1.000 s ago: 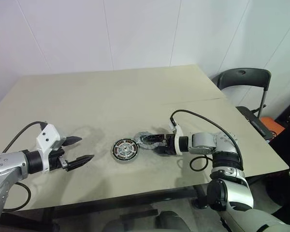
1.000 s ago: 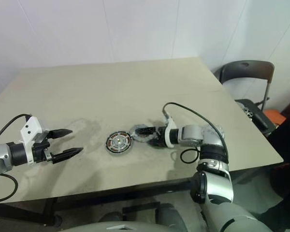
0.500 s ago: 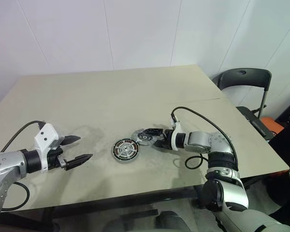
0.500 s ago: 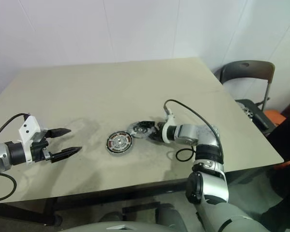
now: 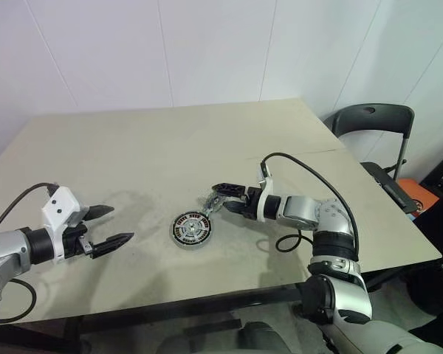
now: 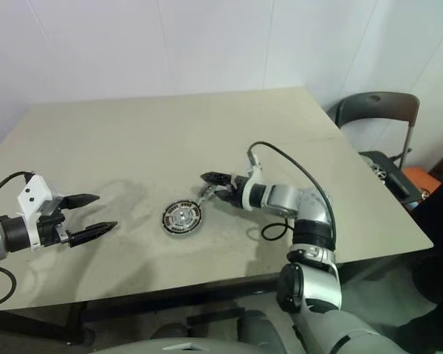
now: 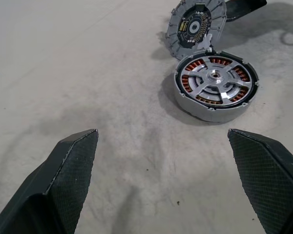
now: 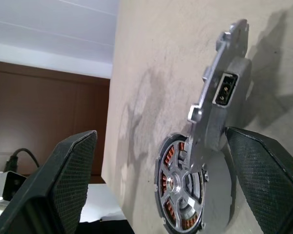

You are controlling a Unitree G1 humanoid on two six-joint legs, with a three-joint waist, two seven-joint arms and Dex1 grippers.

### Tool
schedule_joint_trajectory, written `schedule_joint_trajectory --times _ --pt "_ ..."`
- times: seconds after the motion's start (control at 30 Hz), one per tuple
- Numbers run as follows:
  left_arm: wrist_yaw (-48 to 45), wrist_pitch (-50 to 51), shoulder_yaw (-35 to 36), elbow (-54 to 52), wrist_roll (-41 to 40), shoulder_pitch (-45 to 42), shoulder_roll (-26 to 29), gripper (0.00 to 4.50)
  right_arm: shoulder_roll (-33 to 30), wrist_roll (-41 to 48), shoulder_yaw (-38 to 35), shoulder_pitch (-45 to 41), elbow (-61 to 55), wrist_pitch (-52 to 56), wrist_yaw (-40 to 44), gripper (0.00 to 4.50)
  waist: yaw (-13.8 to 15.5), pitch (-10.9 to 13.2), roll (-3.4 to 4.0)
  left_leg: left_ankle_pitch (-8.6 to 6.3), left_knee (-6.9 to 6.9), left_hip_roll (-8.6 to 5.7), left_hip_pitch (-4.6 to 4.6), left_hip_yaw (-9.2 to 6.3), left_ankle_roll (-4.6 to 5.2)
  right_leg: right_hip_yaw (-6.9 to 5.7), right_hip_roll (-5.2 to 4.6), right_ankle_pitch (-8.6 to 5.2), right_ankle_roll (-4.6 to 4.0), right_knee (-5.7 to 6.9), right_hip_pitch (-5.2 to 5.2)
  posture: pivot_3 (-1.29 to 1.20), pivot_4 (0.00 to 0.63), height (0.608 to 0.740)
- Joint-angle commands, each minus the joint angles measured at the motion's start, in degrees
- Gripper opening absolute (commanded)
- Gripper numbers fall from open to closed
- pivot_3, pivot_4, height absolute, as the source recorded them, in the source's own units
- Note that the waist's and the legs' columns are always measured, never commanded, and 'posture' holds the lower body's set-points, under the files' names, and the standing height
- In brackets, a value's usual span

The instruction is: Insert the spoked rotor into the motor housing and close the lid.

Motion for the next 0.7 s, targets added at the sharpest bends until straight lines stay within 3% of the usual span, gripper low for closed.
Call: schedule_joint_trajectory --times 0.03,0.47,0.7 --pt "-0.3 -1.0 2.4 -0.4 0.2 0.1 1.0 4.50 0.8 -1.6 2.1 -1.4 0.0 -2.5 2.0 4.43 0.0 0.0 0.00 0.00 0.00 0.00 0.00 0.00 0.00 0.00 0.00 0.00 0.00 0.00 0.00 0.00 0.000 0.740" --pt "0.6 -0.5 3.4 -1.4 -0.1 0.9 0.8 4.50 1.3 -9.1 7.2 -2.0 5.5 -11.8 9.0 4.43 0.0 0.0 0.01 0.00 0.00 0.00 -0.01 0.00 0.00 0.00 -0.11 0.00 -0.01 0.01 -0.02 0.00 0.000 0.740" --pt "0.4 -0.2 4.0 -1.1 -0.4 1.0 1.0 4.50 2.3 -7.7 6.5 -2.0 2.2 -12.6 11.4 4.43 0.0 0.0 0.01 0.00 -0.01 -0.01 -0.01 0.00 -0.01 -0.01 -0.13 0.01 -0.01 0.01 -0.02 0.00 0.000 0.740"
